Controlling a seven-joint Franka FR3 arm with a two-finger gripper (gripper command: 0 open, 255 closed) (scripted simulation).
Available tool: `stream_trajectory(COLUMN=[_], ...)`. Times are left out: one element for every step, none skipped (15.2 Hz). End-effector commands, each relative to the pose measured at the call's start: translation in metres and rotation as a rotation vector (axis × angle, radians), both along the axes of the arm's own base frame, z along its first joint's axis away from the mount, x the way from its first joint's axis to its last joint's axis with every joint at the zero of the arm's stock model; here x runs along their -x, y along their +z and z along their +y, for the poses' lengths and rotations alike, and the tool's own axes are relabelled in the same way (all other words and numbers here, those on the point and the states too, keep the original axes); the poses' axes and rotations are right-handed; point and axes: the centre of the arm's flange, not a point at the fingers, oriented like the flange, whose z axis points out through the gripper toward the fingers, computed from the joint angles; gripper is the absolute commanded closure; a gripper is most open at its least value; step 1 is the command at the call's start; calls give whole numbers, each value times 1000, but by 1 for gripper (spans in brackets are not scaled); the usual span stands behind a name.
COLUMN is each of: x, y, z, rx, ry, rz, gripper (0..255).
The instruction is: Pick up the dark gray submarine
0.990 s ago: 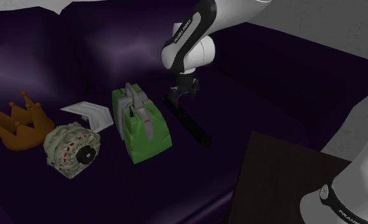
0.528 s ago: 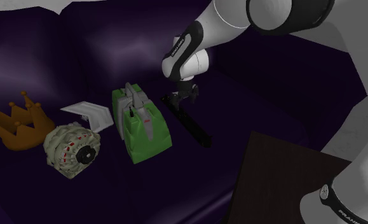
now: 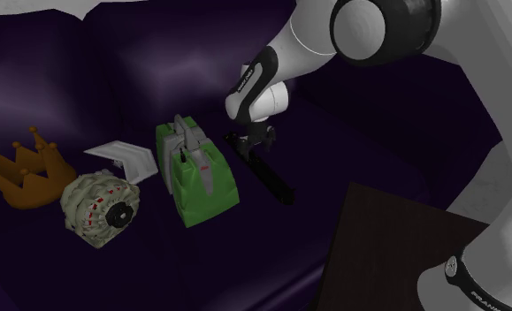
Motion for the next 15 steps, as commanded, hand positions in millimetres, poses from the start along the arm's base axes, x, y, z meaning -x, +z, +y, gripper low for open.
stream_trajectory(x=[-1, -1, -1, -1, -1, -1, -1, -1, -1, 0, 0, 0, 0, 0, 0], y=[-2, -2, -2, -2, -2, -2, -2, -2, -2, -2, 3, 9, 14, 19, 24], z=[0, 0, 0, 0, 0, 0, 0, 0, 0, 0, 0, 0, 0, 0, 0], rx=[0, 0, 0, 0, 0, 0, 0, 0, 0, 0, 0, 0, 0, 0, 0], ry=[0, 0, 0, 0, 0, 0, 0, 0, 0, 0, 0, 0, 0, 0, 0], rz=[0, 0, 0, 0, 0, 0, 0, 0, 0, 0, 0, 0, 0, 0, 0], gripper=[255, 255, 255, 255, 255, 255, 255, 255, 255, 255, 255, 255, 255, 255, 255])
